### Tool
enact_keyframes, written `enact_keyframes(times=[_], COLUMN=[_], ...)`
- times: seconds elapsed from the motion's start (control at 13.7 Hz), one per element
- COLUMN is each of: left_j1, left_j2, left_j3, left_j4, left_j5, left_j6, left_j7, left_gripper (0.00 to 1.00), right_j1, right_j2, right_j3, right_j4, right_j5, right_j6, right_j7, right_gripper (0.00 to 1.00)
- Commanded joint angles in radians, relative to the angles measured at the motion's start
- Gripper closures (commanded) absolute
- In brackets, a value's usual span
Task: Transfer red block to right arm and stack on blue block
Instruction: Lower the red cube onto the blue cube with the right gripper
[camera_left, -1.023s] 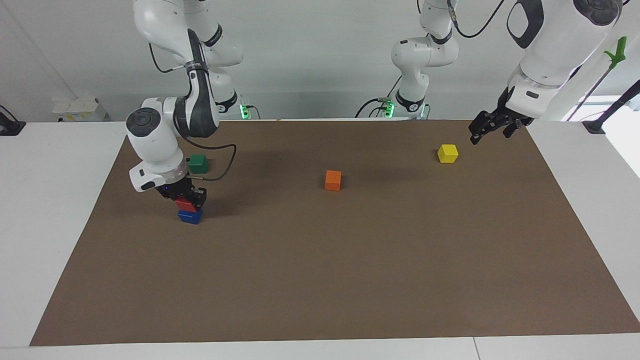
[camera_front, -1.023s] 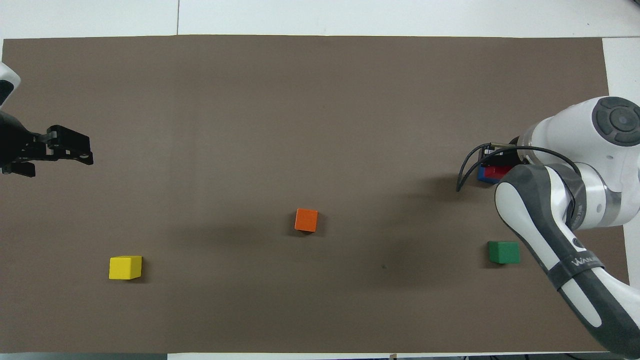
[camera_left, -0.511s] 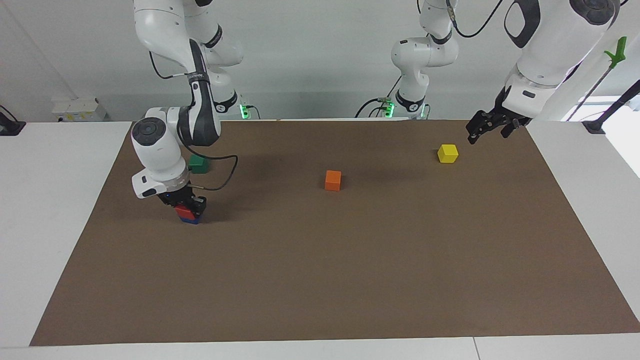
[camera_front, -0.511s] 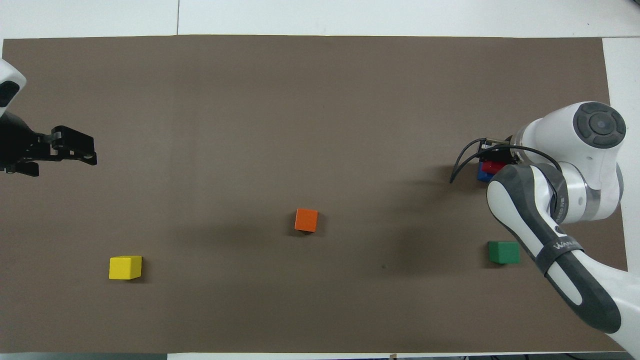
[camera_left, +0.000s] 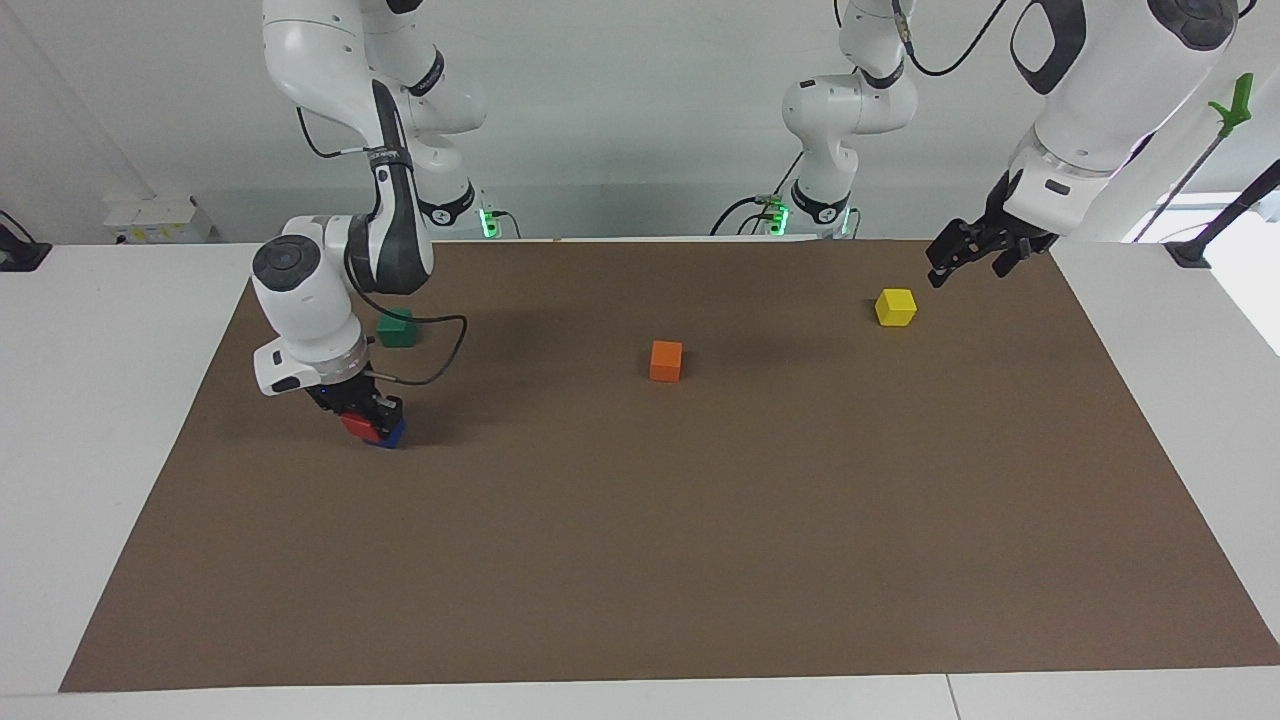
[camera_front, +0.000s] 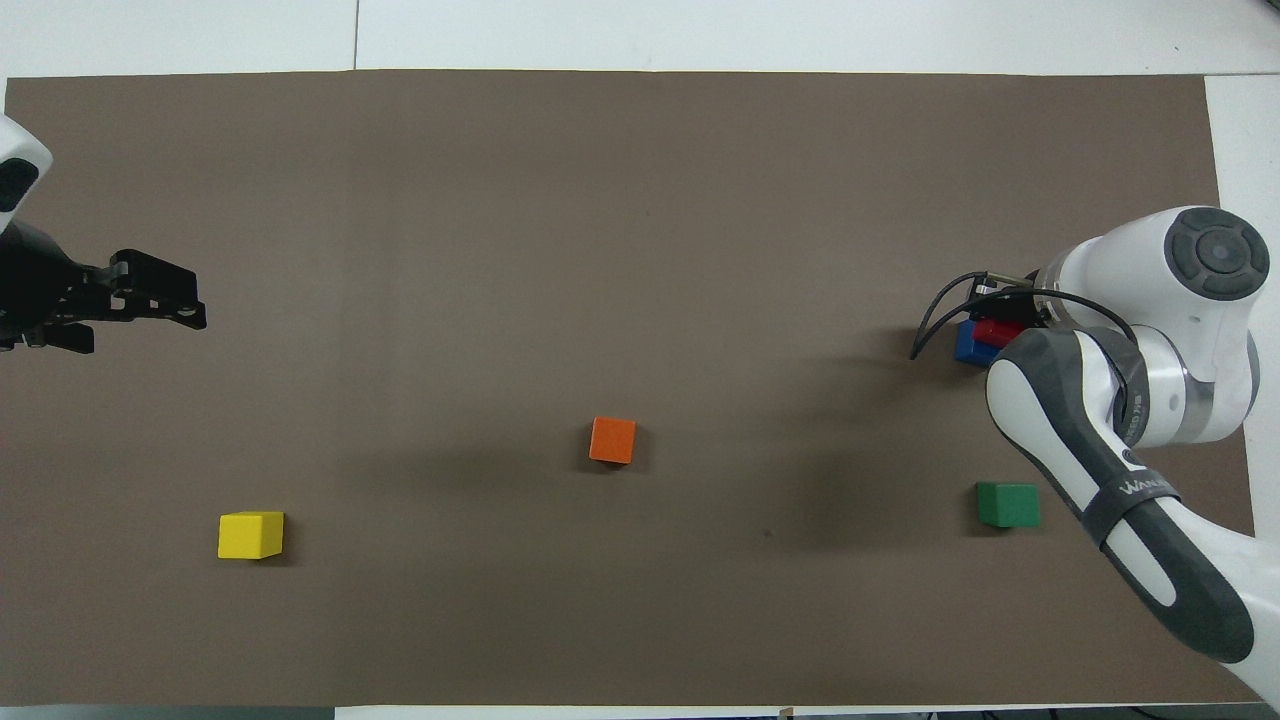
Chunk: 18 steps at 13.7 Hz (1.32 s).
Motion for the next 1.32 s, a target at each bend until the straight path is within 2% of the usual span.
enact_keyframes(times=[0.0, 0.66, 0.73, 0.88, 0.95, 1.1, 1.17, 1.24], left_j1=[-0.013, -0.014, -0.013, -0.015, -0.015, -0.014, -0.013, -0.013], left_j2=[-0.021, -0.026, -0.026, -0.021, -0.021, -0.023, -0.021, -0.021], left_j3=[0.006, -0.023, -0.023, -0.024, -0.023, -0.023, -0.021, -0.021], left_j4=[-0.024, -0.024, -0.022, -0.015, -0.015, -0.016, -0.015, -0.015], left_j5=[-0.014, -0.014, -0.014, -0.014, -0.014, -0.014, -0.013, -0.013], left_j6=[-0.012, -0.022, -0.022, -0.017, -0.017, -0.022, -0.026, -0.028], left_j7=[0.006, 0.007, 0.006, 0.003, 0.005, -0.001, -0.001, -0.001], left_gripper=[0.0, 0.0, 0.0, 0.0, 0.0, 0.0, 0.0, 0.0], right_j1=[-0.017, -0.028, -0.028, -0.028, -0.028, -0.028, -0.028, -0.028], right_j2=[-0.015, -0.016, -0.016, -0.018, -0.016, -0.016, -0.016, -0.016], right_j3=[0.014, 0.015, 0.015, 0.015, 0.015, 0.015, 0.015, 0.015], right_j4=[-0.044, -0.044, -0.044, -0.043, -0.041, -0.041, -0.04, -0.04], right_j5=[-0.029, -0.01, -0.001, 0.014, 0.014, 0.014, 0.014, 0.014], right_j6=[0.031, 0.029, 0.029, 0.029, 0.031, 0.031, 0.031, 0.031], right_j7=[0.006, -0.019, -0.019, -0.019, -0.019, -0.019, -0.019, -0.019], right_gripper=[1.0, 0.98, 0.79, 0.52, 0.31, 0.05, 0.0, 0.0])
